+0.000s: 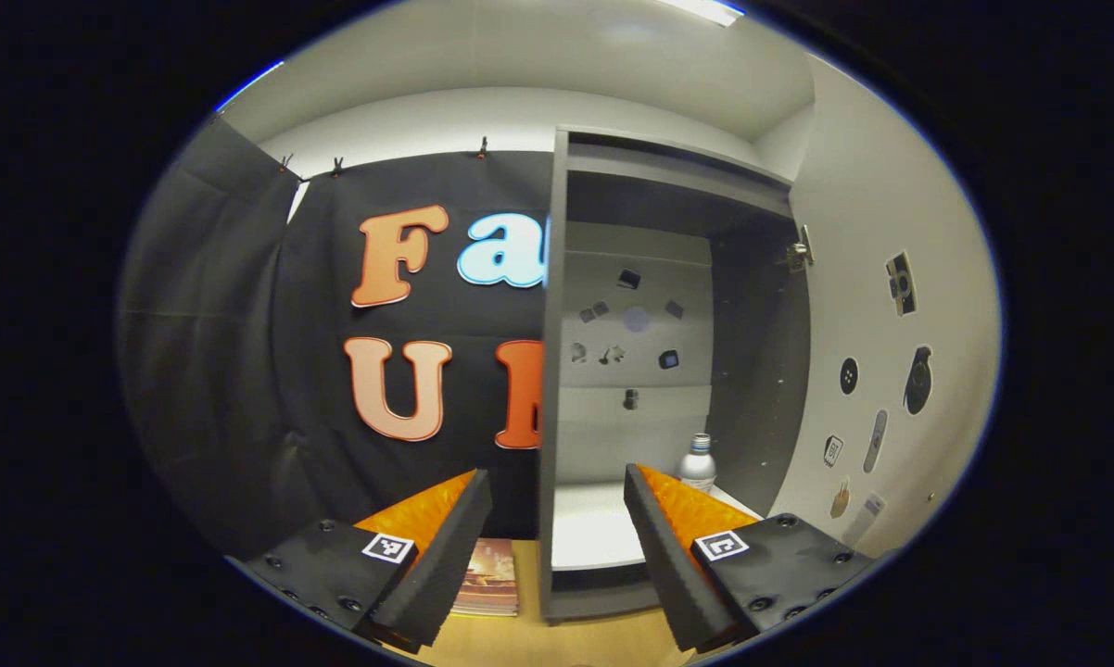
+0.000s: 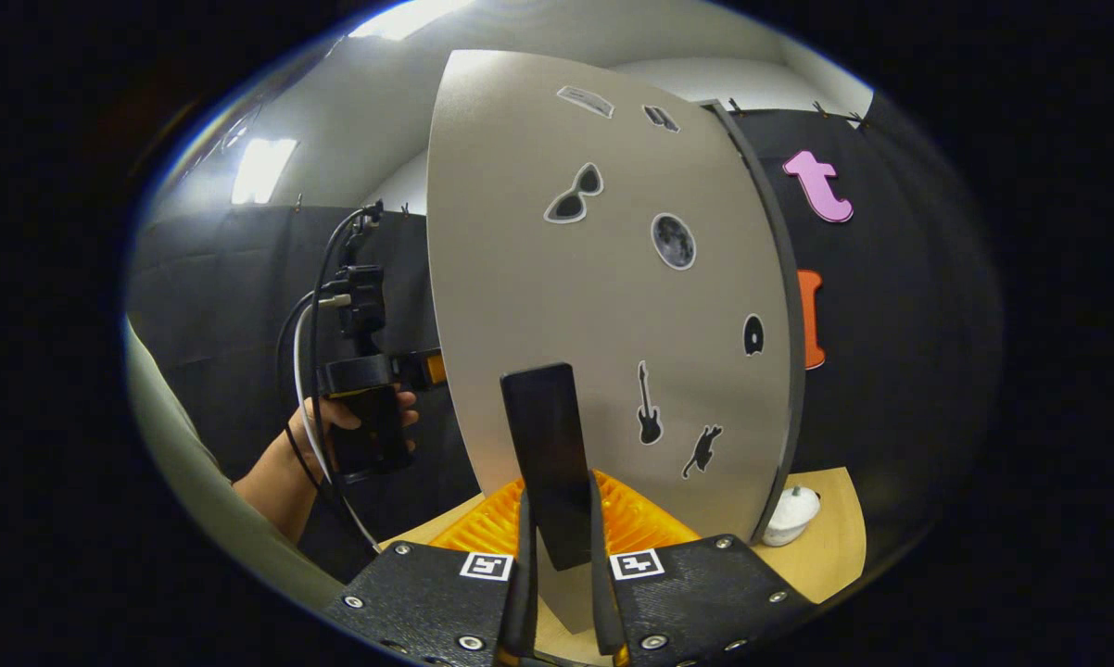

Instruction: Open the cabinet door with the right hand, grasp the bottle in the cabinet with the left hand and place it on the coaster, then close the cabinet door with the right hand.

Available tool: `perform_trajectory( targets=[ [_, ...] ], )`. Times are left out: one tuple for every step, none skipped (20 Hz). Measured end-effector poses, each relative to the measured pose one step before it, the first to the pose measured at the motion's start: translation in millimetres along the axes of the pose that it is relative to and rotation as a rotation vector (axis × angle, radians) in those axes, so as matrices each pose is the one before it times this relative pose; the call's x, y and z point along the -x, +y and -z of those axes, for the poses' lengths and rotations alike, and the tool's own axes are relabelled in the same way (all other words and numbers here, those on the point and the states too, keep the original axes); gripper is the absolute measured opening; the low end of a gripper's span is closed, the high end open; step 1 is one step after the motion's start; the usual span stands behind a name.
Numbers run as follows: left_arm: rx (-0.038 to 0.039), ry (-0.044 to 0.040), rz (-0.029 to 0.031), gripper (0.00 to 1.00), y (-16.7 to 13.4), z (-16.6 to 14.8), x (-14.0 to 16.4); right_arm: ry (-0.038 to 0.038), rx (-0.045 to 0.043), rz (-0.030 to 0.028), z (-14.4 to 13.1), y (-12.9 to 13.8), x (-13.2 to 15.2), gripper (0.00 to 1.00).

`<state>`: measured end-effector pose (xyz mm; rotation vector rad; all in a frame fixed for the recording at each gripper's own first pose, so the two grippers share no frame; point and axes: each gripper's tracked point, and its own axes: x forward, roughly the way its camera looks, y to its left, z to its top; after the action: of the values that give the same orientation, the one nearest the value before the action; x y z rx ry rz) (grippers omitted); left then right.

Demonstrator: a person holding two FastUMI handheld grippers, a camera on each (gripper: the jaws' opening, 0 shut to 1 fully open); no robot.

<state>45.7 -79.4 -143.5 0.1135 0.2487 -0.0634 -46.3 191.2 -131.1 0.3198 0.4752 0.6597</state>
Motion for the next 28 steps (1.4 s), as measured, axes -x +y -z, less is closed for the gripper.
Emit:
perform_trajectory(
  targets=[
    [0.00165, 0.00458, 0.02407, 0.94, -13.62, 3.14, -6.16, -0.00912, -0.00522, 0.01223, -0.28, -1.96, 1.92, 0.24],
    [-0.00062, 0.00892, 0.01914, 0.92, -11.99, 3.96, -5.06, -0.00629, -0.00276, 0.01235, 0.3, -2.16, 0.57, 0.24],
    [-0.00144, 0.00731, 0.01762, 0.92, -11.94, 2.2, -4.79, -0.005, -0.00191, 0.01262, -0.65, -2.1, 3.0, 0.24],
    [-0.00479, 0.00765, 0.01816, 0.92, -11.89, 3.29, -4.83, -0.00545, 0.00264, 0.01497, -0.64, -1.7, 2.16, 0.24],
    [-0.00415, 0.00299, 0.01591, 0.92, -9.1, 1.38, -4.55, -0.00525, 0.00742, 0.01403, -0.16, -1.6, 2.09, 0.24],
    [-0.00336, 0.00081, 0.01193, 0.92, -9.09, 1.69, -5.32, -0.00765, 0.00021, 0.01285, -0.61, -2.41, 1.56, 0.24],
    [-0.00396, 0.0001, 0.00731, 0.92, -7.2, 1.37, -3.82, -0.00507, -0.00663, 0.0108, 0.48, -1.42, 0.82, 0.24],
    [-0.00133, 0.00165, 0.00764, 0.92, -5.94, 1.34, -3.13, -0.00718, -0.00995, 0.01013, -0.9, -1.07, 1.36, 0.24],
    [0.00071, 0.00231, 0.00785, 0.92, -5.51, 0.67, -3.6, -0.00631, -0.00643, 0.01058, -1.28, -1.45, -0.5, 0.24],
    [0.00135, 0.00334, 0.00668, 0.92, -4.97, 3.46, -3.58, -0.00722, -0.00346, 0.01258, -0.73, -1.28, -0.17, 0.24],
    [0.00006, 0.00229, 0.00402, 0.92, -3.78, 3.18, -4.24, -0.00533, 0.00117, 0.01245, -0.69, -3.01, 0.74, 0.24],
    [-0.00147, -0.0003, 0.00347, 0.92, -4.16, 1.14, -4.96, -0.00543, 0.00176, 0.01214, -0.53, -2.51, 1.61, 0.24],
    [-0.00253, 0.0008, 0.0031, 0.94, -3.68, 2.28, -4.12, -0.00435, -0.0006, 0.01118, 0.0, -1.63, 3.5, 0.24],
    [-0.00267, 0.00096, 0.00384, 0.92, -2.71, 2.24, -4.41, -0.00648, -0.00492, 0.00976, -0.26, -1.42, 1.94, 0.23],
    [-0.0031, 0.0074, 0.00211, 0.92, -3.88, 3.69, -4.05, -0.00433, -0.00718, 0.0087, 0.04, -1.7, -1.32, 0.23],
    [-0.0006, 0.00601, 0.00443, 0.92, -4.27, 3.01, -5.87, -0.00623, -0.00821, 0.00705, 0.0, -1.29, -0.01, 0.23],
    [0.00059, 0.00952, 0.0057, 0.95, -5.04, 5.02, -5.58, -0.00622, -0.00717, 0.00705, -0.18, -0.55, -1.12, 0.23],
    [0.00204, 0.00745, 0.00572, 0.95, -3.35, 5.5, -6.97, -0.00545, -0.00561, 0.00644, -0.58, -0.62, 0.53, 0.23],
    [0.00123, 0.00696, 0.00334, 0.95, -3.5, 3.59, -3.06, -0.00486, -0.00025, 0.00599, -0.24, -1.33, -0.26, 0.23],
    [-0.00148, 0.006, 0.00342, 0.95, -2.23, 4.21, -4.53, -0.00445, -0.00272, 0.00788, -0.49, -1.69, 0.98, 0.23],
    [-0.00163, 0.00546, 0.00088, 0.95, -2.27, 3.61, -4.96, -0.00313, 0.00019, 0.00868, 0.31, -1.85, -0.46, 0.23],
    [-0.00034, 0.00385, 0.00377, 0.95, -2.22, 3.37, -4.7, 0.00308, -0.00135, 0.0095, 1.65, -2.39, -0.38, 0.23],
    [0.00257, 0.00448, 0.0014, 0.95, -1.4, 3.26, -5.44, 0.01643, -0.00094, 0.01104, 4.76, -1.55, 1.12, 0.23],
    [0.00855, 0.00874, 0.00038, 0.95, -1.98, 5.34, -6.43, 0.02384, 0.00007, 0.01718, 7.63, -3.8, 2.08, 0.22],
    [0.00938, 0.00872, 0.00296, 0.95, -1.38, 4.18, -5.65, 0.01495, 0.00427, 0.018, 2.51, -3.56, 1.98, 0.22],
    [0.0065, 0.01092, 0.00565, 0.95, -1.81, 4.76, -4.25, -0.0054, 0.00041, 0.01173, -1.61, -2.47, 2.82, 0.22],
    [0.00317, 0.00705, 0.0003, 0.95, -0.01, 4.05, -6.29, -0.01714, -0.00741, 0.00654, -4.59, -0.85, 1.79, 0.22],
    [-0.00175, 0.00939, -0.00164, 0.95, -0.52, 4.42, -6.83, 0.00082, -0.01185, 0.00658, 0.2, -0.4, 0.72, 0.22]
  ],
)
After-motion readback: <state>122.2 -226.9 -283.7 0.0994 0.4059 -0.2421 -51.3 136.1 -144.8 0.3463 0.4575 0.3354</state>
